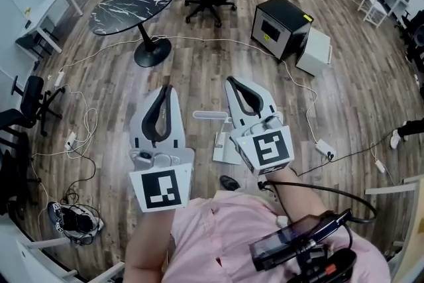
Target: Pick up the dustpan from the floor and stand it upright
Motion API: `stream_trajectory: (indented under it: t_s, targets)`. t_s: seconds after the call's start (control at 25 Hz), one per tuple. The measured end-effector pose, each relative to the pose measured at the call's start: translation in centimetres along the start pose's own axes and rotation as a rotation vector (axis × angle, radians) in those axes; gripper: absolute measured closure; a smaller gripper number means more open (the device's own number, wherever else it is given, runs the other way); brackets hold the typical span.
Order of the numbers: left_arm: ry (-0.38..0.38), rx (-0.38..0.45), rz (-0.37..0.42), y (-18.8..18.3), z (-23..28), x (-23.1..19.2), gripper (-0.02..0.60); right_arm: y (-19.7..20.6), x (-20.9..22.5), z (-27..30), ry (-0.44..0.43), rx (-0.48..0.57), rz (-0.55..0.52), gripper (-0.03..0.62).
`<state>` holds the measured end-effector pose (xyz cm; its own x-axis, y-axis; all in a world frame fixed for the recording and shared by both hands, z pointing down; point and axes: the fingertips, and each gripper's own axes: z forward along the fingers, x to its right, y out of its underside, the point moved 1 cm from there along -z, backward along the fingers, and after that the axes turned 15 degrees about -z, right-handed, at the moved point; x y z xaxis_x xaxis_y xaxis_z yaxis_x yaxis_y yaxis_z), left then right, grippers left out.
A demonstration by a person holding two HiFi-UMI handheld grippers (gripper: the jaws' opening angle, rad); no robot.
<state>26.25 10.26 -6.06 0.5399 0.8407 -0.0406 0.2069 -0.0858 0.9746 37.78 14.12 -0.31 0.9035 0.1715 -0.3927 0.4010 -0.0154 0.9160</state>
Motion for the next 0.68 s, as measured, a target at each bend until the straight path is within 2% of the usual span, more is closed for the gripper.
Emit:
stream_trajectory:
  t_s: [0.68]
  targets:
    - [0.016, -0.017, 0.003, 0.6, 1.1, -0.2, 0.557, 0.7, 0.0, 0.9, 0.000, -0.014, 0.008, 0.594]
